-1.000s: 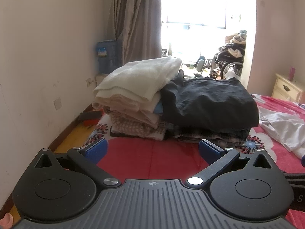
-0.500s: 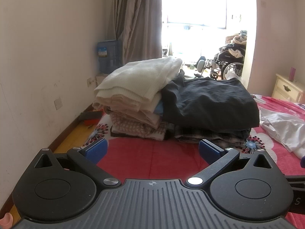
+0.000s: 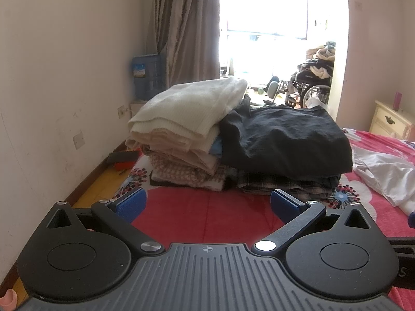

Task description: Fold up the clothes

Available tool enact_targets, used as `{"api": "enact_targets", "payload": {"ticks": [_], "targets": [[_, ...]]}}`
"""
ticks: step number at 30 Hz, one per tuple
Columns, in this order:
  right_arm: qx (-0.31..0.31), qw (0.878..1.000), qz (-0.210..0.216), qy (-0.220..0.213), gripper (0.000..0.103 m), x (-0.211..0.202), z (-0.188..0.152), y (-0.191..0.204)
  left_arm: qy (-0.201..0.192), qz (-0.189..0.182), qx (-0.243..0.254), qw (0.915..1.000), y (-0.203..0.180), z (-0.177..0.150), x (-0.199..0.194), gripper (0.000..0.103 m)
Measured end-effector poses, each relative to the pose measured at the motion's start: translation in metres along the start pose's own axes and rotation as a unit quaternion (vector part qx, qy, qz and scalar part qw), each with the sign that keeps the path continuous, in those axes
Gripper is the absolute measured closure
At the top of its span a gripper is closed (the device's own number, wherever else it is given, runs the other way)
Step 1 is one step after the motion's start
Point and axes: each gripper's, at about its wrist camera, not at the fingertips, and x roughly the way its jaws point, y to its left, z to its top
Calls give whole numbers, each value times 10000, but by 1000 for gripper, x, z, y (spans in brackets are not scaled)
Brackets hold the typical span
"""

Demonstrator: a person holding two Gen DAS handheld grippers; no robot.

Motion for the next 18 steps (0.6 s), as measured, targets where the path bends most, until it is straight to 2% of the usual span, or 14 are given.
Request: {"api": "enact_targets", "payload": {"ticks": [18], "targets": [[-19,10000,-50,3,0,-2,-1,-1,38,-46,10,10000,0,-1,0,0]]}}
